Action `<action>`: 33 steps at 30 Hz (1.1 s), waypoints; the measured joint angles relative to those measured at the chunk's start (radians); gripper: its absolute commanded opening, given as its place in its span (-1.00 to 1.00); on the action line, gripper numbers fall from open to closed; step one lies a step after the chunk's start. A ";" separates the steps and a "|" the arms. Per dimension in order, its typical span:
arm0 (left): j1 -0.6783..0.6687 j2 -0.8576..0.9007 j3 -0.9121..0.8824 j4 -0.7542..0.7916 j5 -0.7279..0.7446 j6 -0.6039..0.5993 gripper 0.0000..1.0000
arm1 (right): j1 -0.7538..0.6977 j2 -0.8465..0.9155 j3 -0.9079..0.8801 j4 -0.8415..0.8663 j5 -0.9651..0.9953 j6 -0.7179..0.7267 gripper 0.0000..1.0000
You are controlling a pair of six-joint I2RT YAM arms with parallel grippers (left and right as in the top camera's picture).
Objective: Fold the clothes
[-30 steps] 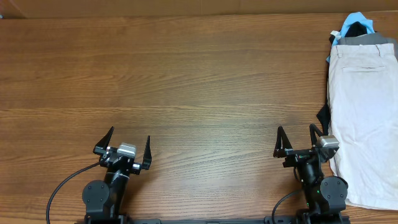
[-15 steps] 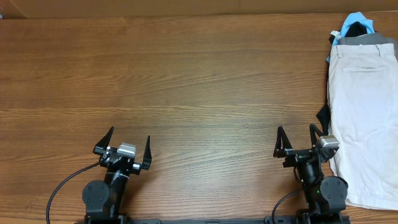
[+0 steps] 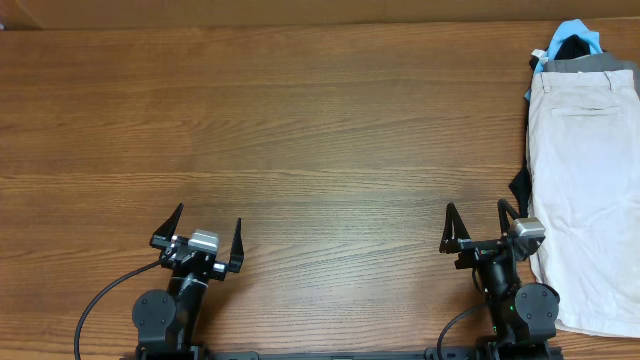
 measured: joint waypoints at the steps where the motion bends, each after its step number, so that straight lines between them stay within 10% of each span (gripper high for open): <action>1: 0.000 0.000 0.000 0.000 0.000 0.000 1.00 | 0.000 0.000 0.000 0.000 0.000 0.000 1.00; 20: 0.000 0.000 0.000 0.019 0.017 -0.009 1.00 | 0.000 0.000 0.000 0.042 -0.025 0.000 1.00; 33: 0.000 0.048 0.093 0.111 0.083 -0.293 1.00 | 0.000 0.005 0.080 0.163 -0.137 0.081 1.00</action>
